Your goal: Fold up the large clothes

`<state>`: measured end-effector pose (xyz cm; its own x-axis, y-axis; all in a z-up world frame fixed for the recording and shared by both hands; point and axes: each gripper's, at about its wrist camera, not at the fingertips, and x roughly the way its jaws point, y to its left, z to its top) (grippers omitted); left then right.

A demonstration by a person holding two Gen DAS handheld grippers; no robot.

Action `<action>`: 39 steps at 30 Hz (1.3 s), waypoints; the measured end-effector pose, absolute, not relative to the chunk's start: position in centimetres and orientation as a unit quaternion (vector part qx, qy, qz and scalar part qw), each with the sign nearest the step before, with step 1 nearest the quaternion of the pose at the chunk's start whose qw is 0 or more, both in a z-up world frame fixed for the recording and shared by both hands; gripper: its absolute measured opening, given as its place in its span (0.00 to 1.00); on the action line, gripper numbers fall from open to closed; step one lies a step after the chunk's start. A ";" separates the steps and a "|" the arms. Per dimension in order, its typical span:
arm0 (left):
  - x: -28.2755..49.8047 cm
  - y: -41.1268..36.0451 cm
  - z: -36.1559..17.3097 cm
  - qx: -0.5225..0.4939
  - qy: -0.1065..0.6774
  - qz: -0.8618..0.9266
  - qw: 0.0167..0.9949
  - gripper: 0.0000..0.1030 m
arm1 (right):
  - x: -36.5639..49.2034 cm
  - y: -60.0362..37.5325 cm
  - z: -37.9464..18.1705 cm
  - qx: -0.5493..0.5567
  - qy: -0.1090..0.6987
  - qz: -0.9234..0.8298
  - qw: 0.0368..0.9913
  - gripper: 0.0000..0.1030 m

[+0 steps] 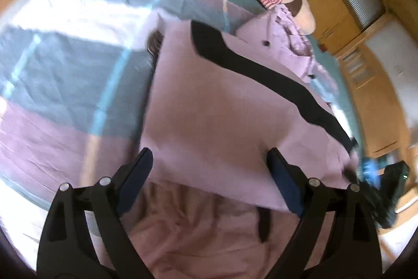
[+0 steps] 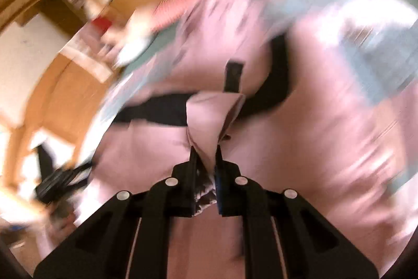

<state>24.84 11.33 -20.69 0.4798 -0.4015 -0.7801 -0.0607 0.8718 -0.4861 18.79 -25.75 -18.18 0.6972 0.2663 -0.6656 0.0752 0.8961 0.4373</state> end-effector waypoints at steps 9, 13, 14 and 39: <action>24.9 11.6 -23.0 -0.347 0.533 -0.188 0.748 0.90 | 20.0 -29.6 -20.4 0.231 0.415 -0.093 0.875 0.79; 24.9 10.8 -24.4 -0.339 0.559 -0.184 0.734 0.93 | 18.2 -29.3 -19.9 0.240 0.395 -0.088 0.882 0.92; 25.0 10.5 -24.8 -0.341 0.564 -0.186 0.728 0.93 | 18.3 -28.8 -19.8 0.238 0.401 -0.055 0.883 0.92; 26.1 10.0 -27.3 -0.340 0.572 -0.102 0.739 0.89 | 20.4 -29.4 -24.1 0.346 0.456 -0.006 0.820 0.10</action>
<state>26.06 9.99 -27.26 0.3247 -0.5396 -0.7768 -0.2383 0.7481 -0.6193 20.44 -29.38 -24.11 0.5843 0.3050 -0.7520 0.3263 0.7602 0.5619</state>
